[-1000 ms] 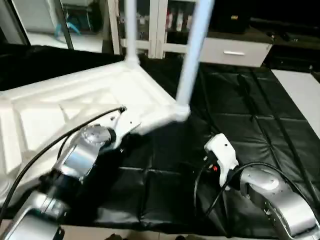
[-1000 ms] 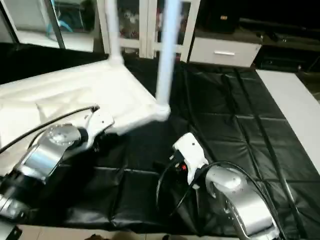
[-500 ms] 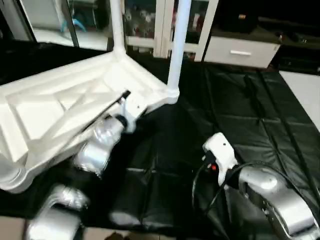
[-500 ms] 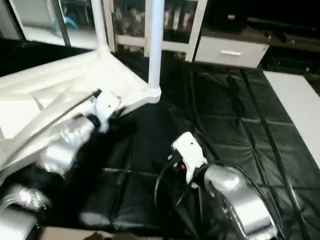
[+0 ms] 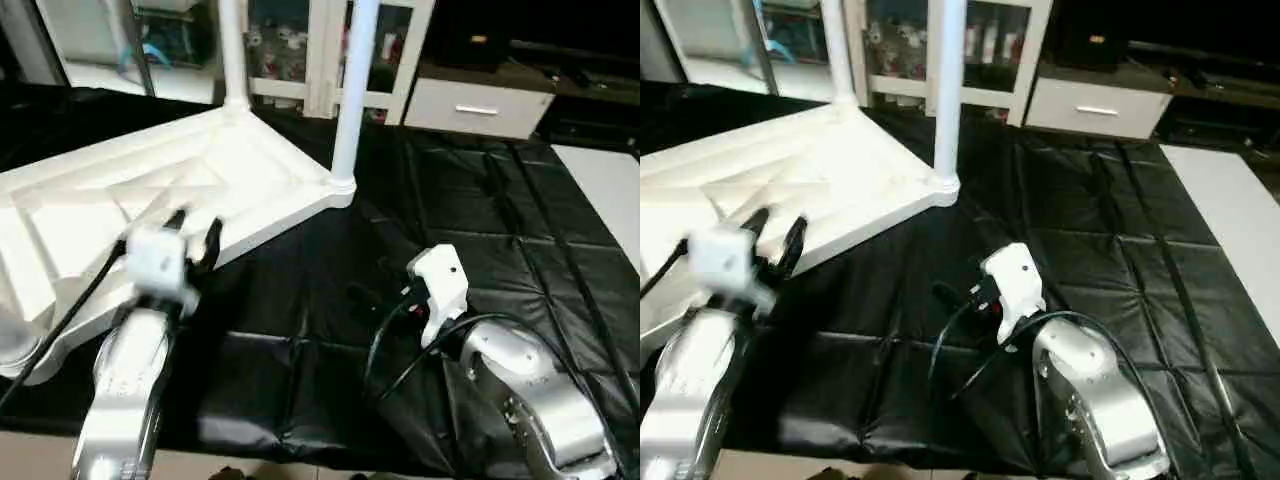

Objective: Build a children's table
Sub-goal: Rotate leg to tighten

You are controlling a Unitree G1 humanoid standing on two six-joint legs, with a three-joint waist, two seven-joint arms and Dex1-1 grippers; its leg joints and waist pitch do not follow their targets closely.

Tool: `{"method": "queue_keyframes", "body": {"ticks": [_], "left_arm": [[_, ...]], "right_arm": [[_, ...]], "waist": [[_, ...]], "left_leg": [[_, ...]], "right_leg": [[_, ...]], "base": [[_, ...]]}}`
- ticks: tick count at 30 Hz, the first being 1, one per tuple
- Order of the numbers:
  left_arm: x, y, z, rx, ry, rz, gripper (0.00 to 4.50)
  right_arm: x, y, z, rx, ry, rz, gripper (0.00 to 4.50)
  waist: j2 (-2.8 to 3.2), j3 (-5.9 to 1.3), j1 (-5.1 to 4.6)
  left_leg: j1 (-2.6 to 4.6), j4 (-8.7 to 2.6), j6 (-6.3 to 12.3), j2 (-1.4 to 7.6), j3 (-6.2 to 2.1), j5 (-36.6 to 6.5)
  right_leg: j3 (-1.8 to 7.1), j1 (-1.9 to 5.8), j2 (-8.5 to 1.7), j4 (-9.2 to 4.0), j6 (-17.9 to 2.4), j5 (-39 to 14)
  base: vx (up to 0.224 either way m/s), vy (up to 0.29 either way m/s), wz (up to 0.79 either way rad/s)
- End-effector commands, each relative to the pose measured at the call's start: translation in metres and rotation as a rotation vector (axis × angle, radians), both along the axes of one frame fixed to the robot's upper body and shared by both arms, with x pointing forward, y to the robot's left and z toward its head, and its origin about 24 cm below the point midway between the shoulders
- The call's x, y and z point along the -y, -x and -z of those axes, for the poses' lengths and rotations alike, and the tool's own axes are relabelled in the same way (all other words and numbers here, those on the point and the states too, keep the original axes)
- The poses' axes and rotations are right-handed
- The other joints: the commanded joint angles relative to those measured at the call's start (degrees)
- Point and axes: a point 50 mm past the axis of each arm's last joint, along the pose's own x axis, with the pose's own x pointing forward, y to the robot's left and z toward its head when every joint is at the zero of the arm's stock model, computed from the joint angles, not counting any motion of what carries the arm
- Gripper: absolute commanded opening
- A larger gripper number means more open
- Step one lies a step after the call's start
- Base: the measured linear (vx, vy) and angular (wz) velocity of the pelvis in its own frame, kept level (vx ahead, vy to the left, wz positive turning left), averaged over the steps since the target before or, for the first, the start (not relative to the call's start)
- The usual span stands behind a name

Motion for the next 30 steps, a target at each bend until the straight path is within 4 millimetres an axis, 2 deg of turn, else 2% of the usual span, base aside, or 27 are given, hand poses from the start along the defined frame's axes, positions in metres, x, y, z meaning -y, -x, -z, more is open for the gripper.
{"method": "queue_keyframes", "body": {"ticks": [1, 3, 4, 5, 6, 7, 8, 9, 10, 11, 12, 14, 15, 17, 18, 19, 20, 21, 22, 23, 25, 26, 27, 28, 29, 30], "left_arm": [[0.000, 0.011, -0.011, 0.086, -0.022, -0.021, 2.38], [-0.003, 0.028, -0.014, 0.132, 0.004, -0.064, 2.38], [-0.005, 0.035, -0.010, 0.110, 0.016, -0.086, 2.38], [-0.006, 0.038, -0.005, 0.084, 0.028, -0.090, 2.38], [-0.006, 0.039, 0.001, 0.037, 0.038, -0.088, 2.38], [-0.007, 0.039, 0.008, -0.016, 0.020, -0.088, 2.38], [-0.008, 0.037, 0.014, -0.070, 0.012, -0.080, 2.38], [-0.008, 0.035, 0.016, -0.096, 0.004, -0.069, 2.38], [-0.006, 0.027, 0.017, -0.143, 0.009, -0.002, 2.38], [-0.006, 0.027, 0.017, -0.143, 0.009, -0.002, 2.38], [-0.002, 0.021, 0.016, -0.176, 0.032, 0.067, 2.38], [0.005, 0.012, 0.017, -0.233, 0.021, 0.212, 2.38], [0.009, 0.008, 0.022, -0.316, -0.029, 0.345, 2.38], [0.010, 0.007, 0.024, -0.341, -0.053, 0.396, 2.38], [0.009, 0.007, 0.029, -0.417, -0.088, 0.448, 2.38], [0.007, 0.007, 0.033, -0.486, -0.152, 0.508, 2.38], [0.006, 0.007, 0.034, -0.505, -0.174, 0.524, 2.38], [0.005, 0.007, 0.034, -0.516, -0.183, 0.529, 2.38], [-0.001, 0.002, 0.036, -0.574, -0.228, 0.534, 2.38], [-0.003, -0.001, 0.037, -0.591, -0.240, 0.528, 2.38], [-0.007, -0.006, 0.037, -0.608, -0.260, 0.495, 2.38], [-0.007, -0.006, 0.037, -0.608, -0.260, 0.495, 2.38], [-0.017, -0.019, 0.038, -0.625, -0.295, 0.404, 2.38], [-0.027, -0.035, 0.036, -0.631, -0.330, 0.304, 2.38], [-0.027, -0.036, 0.036, -0.630, -0.331, 0.299, 2.38], [-0.031, -0.043, 0.034, -0.625, -0.336, 0.252, 2.38]], "right_arm": [[0.005, 0.002, 0.006, -0.007, 0.025, 0.021, 3.18], [0.005, 0.005, 0.009, -0.012, 0.029, 0.019, 3.18], [0.006, 0.005, 0.009, -0.013, 0.029, 0.018, 3.18], [0.006, 0.005, 0.010, -0.014, 0.028, 0.018, 3.18], [0.005, 0.005, 0.010, -0.016, 0.027, 0.016, 3.18], [0.005, 0.005, 0.010, -0.021, 0.028, 0.010, 3.18], [0.004, 0.004, 0.011, -0.027, 0.030, 0.001, 3.18], [0.004, 0.003, 0.011, -0.029, 0.035, -0.007, 3.18], [0.002, 0.002, 0.011, -0.036, 0.042, -0.033, 3.18], [0.002, 0.002, 0.011, -0.036, 0.042, -0.033, 3.18], [0.001, 0.001, 0.010, -0.039, 0.046, -0.053, 3.18], [0.001, -0.001, 0.009, -0.034, 0.054, -0.075, 3.18], [0.000, -0.003, 0.009, -0.029, 0.061, -0.088, 3.18], [-0.001, -0.003, 0.009, -0.028, 0.064, -0.094, 3.18], [-0.001, -0.003, 0.009, -0.029, 0.067, -0.106, 3.18], [-0.001, -0.002, 0.009, -0.030, 0.070, -0.116, 3.18], [-0.002, -0.002, 0.010, -0.031, 0.071, -0.119, 3.18], [-0.002, -0.002, 0.010, -0.031, 0.072, -0.120, 3.18], [-0.002, -0.001, 0.010, -0.032, 0.072, -0.124, 3.18], [-0.002, -0.001, 0.010, -0.033, 0.072, -0.125, 3.18], [-0.002, -0.001, 0.010, -0.033, 0.072, -0.127, 3.18], [-0.002, -0.001, 0.010, -0.033, 0.072, -0.127, 3.18], [-0.002, -0.001, 0.010, -0.035, 0.072, -0.126, 3.18], [-0.002, -0.001, 0.011, -0.037, 0.072, -0.124, 3.18], [-0.002, -0.001, 0.011, -0.037, 0.071, -0.124, 3.18], [-0.002, -0.001, 0.011, -0.038, 0.071, -0.123, 3.18]], "waist": [[0.71, -2.79, -0.04], [0.59, -2.70, -0.08], [0.25, -2.69, -0.11], [0.19, -2.65, -0.15], [-0.12, -2.50, -0.27], [-0.22, -2.40, -0.23], [-0.57, -2.36, -0.28], [-0.08, -2.29, -0.23], [-0.57, -2.29, -0.40], [-0.30, -2.29, -0.30], [-0.21, -2.38, -0.26], [-0.52, -2.33, -0.30], [-0.30, -2.37, -0.35], [-0.37, -2.43, -0.45], [-0.29, -2.54, -0.48], [0.17, -2.79, -0.27], [-0.03, -2.77, -0.47], [-0.09, -2.94, -0.58], [0.33, -3.05, -0.45], [0.20, -3.05, -0.39], [0.23, -3.09, -0.15], [0.23, -3.09, -0.15], [0.18, -3.27, -0.08], [0.43, -3.23, 0.08], [0.46, -3.32, 0.17], [0.41, -3.35, 0.11]], "left_leg": [[0.70, -5.26, -1.64, 3.28, -2.08, -23.80], [0.56, -5.27, -1.37, 3.43, -2.06, -24.16], [0.44, -5.23, -1.20, 3.42, -2.05, -24.22], [0.51, -5.20, -1.05, 3.36, -1.99, -24.31], [0.53, -5.09, -0.83, 3.12, -1.92, -25.02], [0.74, -4.98, -0.87, 2.99, -1.97, -25.71], [0.74, -4.91, -0.86, 2.95, -2.02, -25.79], [0.86, -4.93, -1.22, 2.82, -2.26, -26.05], [0.87, -4.90, -1.52, 2.78, -2.41, -26.25], [1.03, -4.90, -1.75, 2.70, -2.48, -26.81], [1.32, -4.91, -2.16, 2.74, -2.64, -27.47], [1.23, -5.20, -2.59, 2.82, -2.79, -28.13], [1.13, -5.37, -2.91, 2.85, -2.94, -28.53], [1.13, -5.49, -3.24, 2.78, -2.90, -28.91], [0.85, -5.62, -3.55, 2.83, -3.09, -28.49], [1.16, -5.50, -3.67, 2.75, -3.00, -27.94], [1.03, -5.54, -3.59, 2.74, -2.89, -27.87], [0.79, -5.60, -3.65, 2.82, -2.95, -26.82], [1.10, -5.54, -3.78, 2.89, -2.73, -26.02], [1.27, -5.43, -3.60, 2.80, -2.57, -25.86], [1.29, -5.37, -3.33, 2.84, -2.49, -24.59], [1.29, -5.37, -3.33, 2.84, -2.49, -24.59], [1.02, -5.37, -3.09, 2.99, -2.49, -21.98], [1.68, -5.11, -2.89, 2.67, -2.03, -22.55], [1.95, -4.95, -2.84, 2.57, -1.98, -22.72], [1.09, -5.22, -2.85, 2.68, -2.38, -20.87]], "right_leg": [[2.57, 1.33, -2.56, -4.58, -4.39, -23.45], [2.69, 1.39, -2.73, -4.69, -4.44, -23.30], [2.63, 1.49, -2.78, -4.70, -4.32, -24.14], [2.67, 1.33, -2.69, -4.82, -4.08, -24.74], [2.62, 1.06, -2.51, -5.06, -3.23, -27.02], [2.60, 0.79, -2.56, -5.32, -2.16, -29.83], [2.56, 0.70, -2.58, -5.40, -1.55, -31.15], [2.50, 0.55, -2.62, -5.52, -0.71, -33.04], [2.36, 0.50, -2.56, -5.65, 0.07, -34.05], [2.36, 0.37, -2.55, -5.63, 0.29, -34.65], [2.37, 0.22, -2.57, -5.65, 0.06, -34.06], [2.35, 0.30, -2.41, -5.38, -0.69, -31.76], [2.35, 0.47, -2.44, -5.18, -1.09, -30.68], [2.53, 0.44, -2.51, -5.04, -1.49, -29.90], [2.56, 0.88, -2.73, -4.80, -1.83, -29.07], [2.76, 0.62, -2.65, -4.53, -2.36, -27.24], [2.81, 0.62, -2.49, -4.43, -2.69, -26.29], [2.81, 1.10, -2.64, -4.11, -3.55, -24.39], [2.92, 0.92, -2.55, -3.98, -4.56, -22.01], [2.95, 0.74, -2.40, -3.97, -4.95, -21.23], [2.99, 1.11, -2.55, -3.61, -6.59, -19.03], [2.99, 1.11, -2.55, -3.61, -6.59, -19.03], [3.00, 1.61, -2.66, -3.15, -7.76, -15.85], [3.01, 0.86, -2.16, -3.41, -7.52, -16.33], [3.04, 0.75, -2.20, -3.37, -7.47, -16.30], [3.05, 1.81, -2.57, -3.08, -7.86, -14.95]], "base": [[0.000, 0.000, 0.00], [0.000, 0.000, 0.00], [0.000, 0.000, 0.00], [0.000, 0.000, 0.00], [0.000, 0.000, 0.00], [0.000, 0.000, 0.00], [0.000, 0.000, 0.00], [0.000, 0.000, 0.00], [0.000, 0.000, 0.00], [0.000, 0.000, 0.00], [0.000, 0.000, 0.00], [0.000, 0.000, 0.00], [0.000, 0.000, 0.00], [0.000, 0.000, 0.00], [0.000, 0.000, 0.00], [0.000, 0.000, 0.00], [0.000, 0.000, 0.00], [0.000, 0.000, 0.00], [0.000, 0.000, 0.00], [0.000, 0.000, 0.00], [0.000, 0.000, 0.00], [0.000, 0.000, 0.00], [0.000, 0.000, 0.00], [0.000, 0.000, 0.00], [0.000, 0.000, 0.00], [0.000, 0.000, 0.00]]}}
